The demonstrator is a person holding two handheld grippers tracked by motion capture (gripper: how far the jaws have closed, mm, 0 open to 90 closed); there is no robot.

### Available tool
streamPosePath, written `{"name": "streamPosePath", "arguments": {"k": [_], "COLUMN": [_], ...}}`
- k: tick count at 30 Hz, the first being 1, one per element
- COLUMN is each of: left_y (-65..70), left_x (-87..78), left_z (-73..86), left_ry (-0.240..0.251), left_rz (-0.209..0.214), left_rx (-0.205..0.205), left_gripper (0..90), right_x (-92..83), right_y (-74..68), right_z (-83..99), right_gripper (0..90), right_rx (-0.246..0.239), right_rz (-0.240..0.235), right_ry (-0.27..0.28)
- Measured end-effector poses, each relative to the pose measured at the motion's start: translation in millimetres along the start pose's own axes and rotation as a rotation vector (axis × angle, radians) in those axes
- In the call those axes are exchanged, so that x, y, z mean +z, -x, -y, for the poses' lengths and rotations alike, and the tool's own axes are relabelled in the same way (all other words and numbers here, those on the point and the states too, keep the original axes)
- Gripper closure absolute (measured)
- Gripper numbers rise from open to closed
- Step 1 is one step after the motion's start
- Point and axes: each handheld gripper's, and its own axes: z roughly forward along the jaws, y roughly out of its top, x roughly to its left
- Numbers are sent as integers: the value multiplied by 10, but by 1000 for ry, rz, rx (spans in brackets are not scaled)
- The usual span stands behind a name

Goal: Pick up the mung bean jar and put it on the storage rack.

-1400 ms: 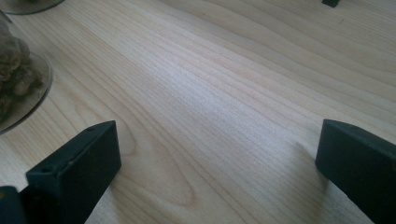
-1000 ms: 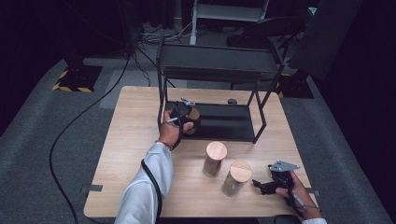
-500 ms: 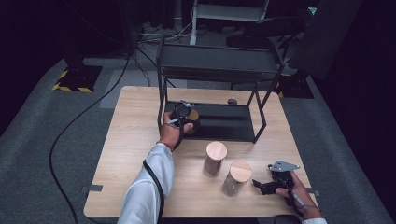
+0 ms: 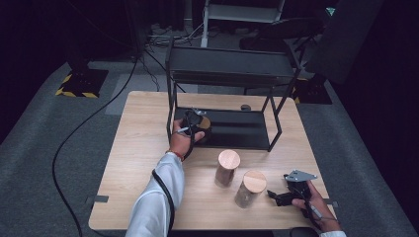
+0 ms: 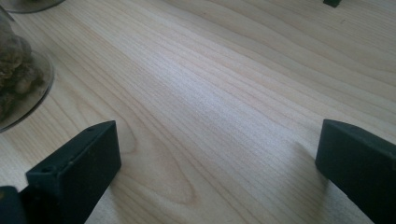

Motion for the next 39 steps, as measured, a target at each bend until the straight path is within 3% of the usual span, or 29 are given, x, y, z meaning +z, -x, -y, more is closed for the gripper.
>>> {"name": "streamPosePath", "arguments": {"k": [9,11,16,25,39], "left_y": [3,17,59,75,103], "left_x": [4,-4,-22,-17,-135], "left_z": [-1,12,15,2,78], "left_ry": [-4,1,1,-10,28], "left_rz": [-5,-11,-34,-36,-53], "left_rx": [-6,0,20,33,74], "left_gripper": [168,112,83,30,28], "right_x": [0,0,0,0,0], "right_y": [0,-1,0,0,0], "right_z": [0,0,0,0,-1], "right_gripper": [0,0,0,0,0], "right_rx": [0,0,0,0,0], "right_rz": [0,0,0,0,0], "right_ry": [0,0,0,0,0]}}
